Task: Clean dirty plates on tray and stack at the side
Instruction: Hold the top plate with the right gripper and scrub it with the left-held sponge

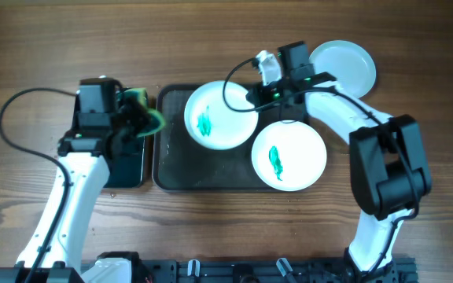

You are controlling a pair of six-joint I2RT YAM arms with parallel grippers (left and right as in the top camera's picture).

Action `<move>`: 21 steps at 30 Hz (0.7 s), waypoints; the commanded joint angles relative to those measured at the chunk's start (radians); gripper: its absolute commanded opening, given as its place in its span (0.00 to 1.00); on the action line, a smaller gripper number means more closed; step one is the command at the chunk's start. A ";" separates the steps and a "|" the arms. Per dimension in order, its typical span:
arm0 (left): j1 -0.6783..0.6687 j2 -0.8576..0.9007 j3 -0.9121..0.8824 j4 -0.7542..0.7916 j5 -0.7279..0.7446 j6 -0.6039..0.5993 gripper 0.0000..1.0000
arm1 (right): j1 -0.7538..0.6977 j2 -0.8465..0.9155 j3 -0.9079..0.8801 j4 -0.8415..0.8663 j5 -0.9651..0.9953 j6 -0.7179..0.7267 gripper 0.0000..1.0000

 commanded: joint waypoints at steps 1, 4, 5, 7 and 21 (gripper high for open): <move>-0.097 -0.005 0.000 0.053 0.084 0.033 0.04 | 0.053 -0.018 -0.007 -0.017 0.165 0.007 0.05; -0.151 0.018 0.000 0.080 0.028 -0.010 0.04 | 0.086 -0.018 -0.007 -0.018 0.164 0.012 0.04; -0.172 0.038 0.000 0.083 -0.021 -0.068 0.04 | 0.101 -0.017 -0.008 -0.019 0.168 0.019 0.04; -0.198 0.085 0.000 0.102 -0.039 -0.139 0.04 | 0.120 -0.015 -0.008 -0.020 0.233 0.072 0.04; -0.327 0.451 0.000 0.414 -0.036 -0.304 0.04 | 0.135 0.058 -0.008 0.012 0.216 0.117 0.04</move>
